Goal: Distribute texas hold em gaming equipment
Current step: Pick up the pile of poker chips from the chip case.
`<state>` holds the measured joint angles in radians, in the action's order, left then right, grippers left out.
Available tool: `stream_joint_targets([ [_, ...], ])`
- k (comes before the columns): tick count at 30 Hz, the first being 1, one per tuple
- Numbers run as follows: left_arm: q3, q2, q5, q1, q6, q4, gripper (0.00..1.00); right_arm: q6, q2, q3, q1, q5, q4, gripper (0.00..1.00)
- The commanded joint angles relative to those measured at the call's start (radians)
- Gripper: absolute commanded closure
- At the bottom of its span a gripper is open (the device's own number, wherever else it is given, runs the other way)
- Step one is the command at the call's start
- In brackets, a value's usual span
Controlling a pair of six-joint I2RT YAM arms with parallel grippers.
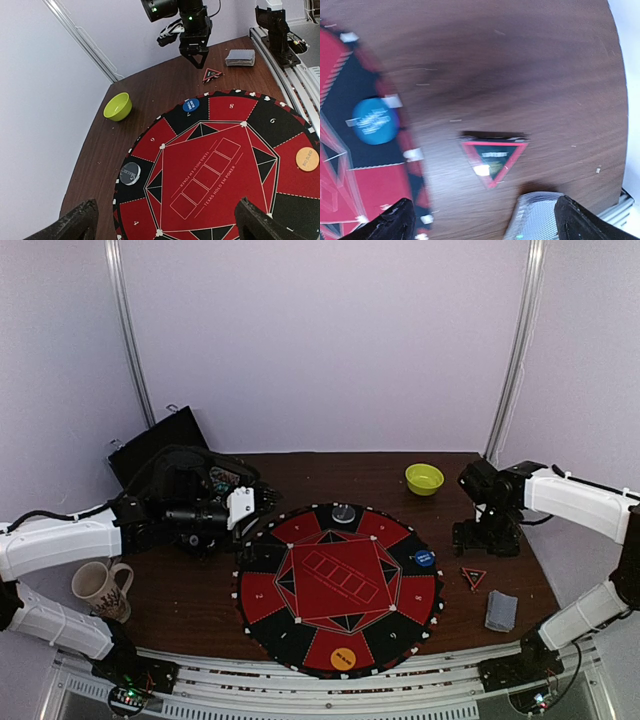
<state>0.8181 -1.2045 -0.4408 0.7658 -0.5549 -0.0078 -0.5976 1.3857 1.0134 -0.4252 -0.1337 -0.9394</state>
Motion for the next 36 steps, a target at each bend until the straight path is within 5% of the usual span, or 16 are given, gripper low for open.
stream_joint_targets([
  [1, -0.013, 0.011, 0.018, -0.005, 0.004, 0.042, 0.02, 0.113, 0.007, -0.044, 0.096, 0.053, 0.02, 0.0],
  [8, -0.024, -0.012, 0.051, -0.004, 0.001, 0.059, 0.02, 0.159, 0.033, -0.002, 0.116, 0.01, 0.013, 0.0],
  [16, 0.07, -0.103, 0.279, -0.035, 0.147, 0.088, 0.02, 0.199, 0.034, 0.091, 0.126, -0.016, 0.004, 0.0],
  [22, 0.227, -0.181, 0.427, -0.057, 0.385, -0.109, 0.02, 0.273, 0.011, 0.114, 0.128, -0.035, 0.025, 0.0],
  [26, 0.349, -0.211, 0.602, -0.109, 0.587, -0.405, 0.03, 0.355, 0.022, 0.137, 0.128, 0.03, 0.088, 0.0],
  [29, 0.413, -0.217, 0.619, -0.229, 0.741, -0.66, 0.15, 0.402, 0.048, 0.162, 0.126, 0.118, 0.116, 0.0],
  [36, 0.389, -0.249, 0.61, -0.413, 0.764, -0.722, 0.14, 0.434, 0.091, 0.185, 0.122, 0.242, 0.145, 0.0],
])
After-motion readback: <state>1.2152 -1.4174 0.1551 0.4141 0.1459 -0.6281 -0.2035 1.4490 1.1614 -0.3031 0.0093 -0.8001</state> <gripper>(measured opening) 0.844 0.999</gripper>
